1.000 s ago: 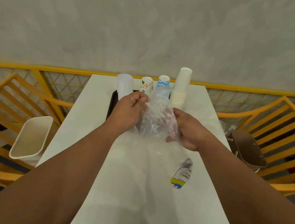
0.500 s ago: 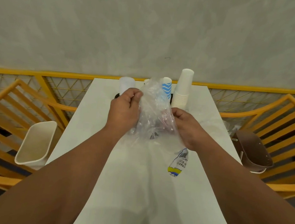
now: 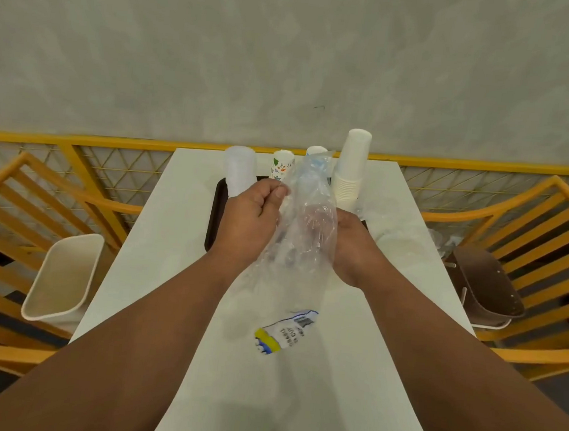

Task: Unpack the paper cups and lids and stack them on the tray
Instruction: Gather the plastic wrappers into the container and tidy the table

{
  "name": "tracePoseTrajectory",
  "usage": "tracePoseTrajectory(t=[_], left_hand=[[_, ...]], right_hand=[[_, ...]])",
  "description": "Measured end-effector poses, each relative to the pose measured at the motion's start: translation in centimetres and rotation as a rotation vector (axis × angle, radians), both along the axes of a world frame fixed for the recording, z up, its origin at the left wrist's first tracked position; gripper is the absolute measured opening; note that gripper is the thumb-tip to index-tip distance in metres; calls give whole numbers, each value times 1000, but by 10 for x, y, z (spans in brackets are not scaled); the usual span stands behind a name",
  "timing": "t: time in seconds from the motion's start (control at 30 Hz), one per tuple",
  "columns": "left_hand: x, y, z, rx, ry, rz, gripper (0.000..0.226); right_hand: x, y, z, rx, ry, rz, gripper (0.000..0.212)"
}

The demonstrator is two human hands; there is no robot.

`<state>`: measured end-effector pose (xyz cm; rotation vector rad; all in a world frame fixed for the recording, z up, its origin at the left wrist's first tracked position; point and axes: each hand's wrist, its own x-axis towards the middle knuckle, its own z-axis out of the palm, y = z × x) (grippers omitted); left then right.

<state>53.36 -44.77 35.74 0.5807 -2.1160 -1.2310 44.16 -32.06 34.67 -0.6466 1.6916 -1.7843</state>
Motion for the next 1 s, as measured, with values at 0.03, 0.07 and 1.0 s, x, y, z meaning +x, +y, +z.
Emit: tracePoseTrajectory(t=[0.03, 0.07, 1.0], left_hand=[[-1, -1, -1, 0, -6, 7, 14], [-2, -2, -2, -11, -17, 16, 15], [-16, -16, -2, 36, -204, -306, 14]], right_hand=[[-2, 1, 0, -5, -49, 16, 25], [-4, 2, 0, -10, -96, 31, 25], [-30, 22, -2, 224, 290, -3, 18]])
